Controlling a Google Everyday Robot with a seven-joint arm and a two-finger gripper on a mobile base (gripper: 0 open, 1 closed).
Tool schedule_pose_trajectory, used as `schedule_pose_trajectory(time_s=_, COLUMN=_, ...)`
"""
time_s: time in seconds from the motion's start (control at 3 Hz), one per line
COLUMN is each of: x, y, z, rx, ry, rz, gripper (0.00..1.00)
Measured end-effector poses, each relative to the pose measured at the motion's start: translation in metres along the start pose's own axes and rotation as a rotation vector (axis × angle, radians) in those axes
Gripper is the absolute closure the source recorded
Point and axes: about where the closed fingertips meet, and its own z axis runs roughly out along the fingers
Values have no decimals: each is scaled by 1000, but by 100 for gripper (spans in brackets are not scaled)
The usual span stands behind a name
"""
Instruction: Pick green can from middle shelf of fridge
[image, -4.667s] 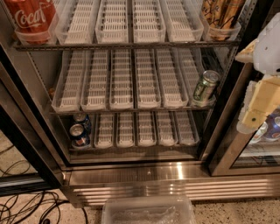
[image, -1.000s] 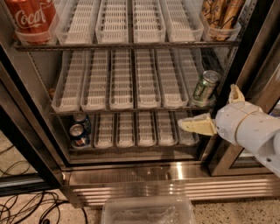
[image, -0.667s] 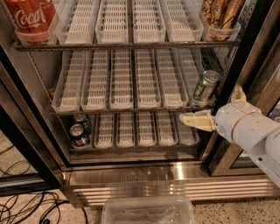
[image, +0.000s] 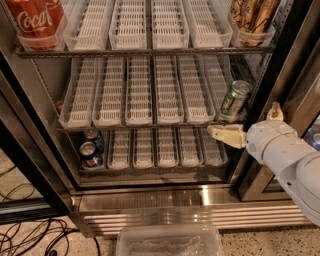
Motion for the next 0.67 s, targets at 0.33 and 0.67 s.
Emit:
schedule_pose_trajectory(time_s=0.33, x=0, y=0, z=0, rx=0, ry=0, rz=0, gripper=0)
schedule_pose_trajectory(time_s=0.67, x=3, y=5, z=-10, rx=5, ry=9, rz=-13, gripper=0)
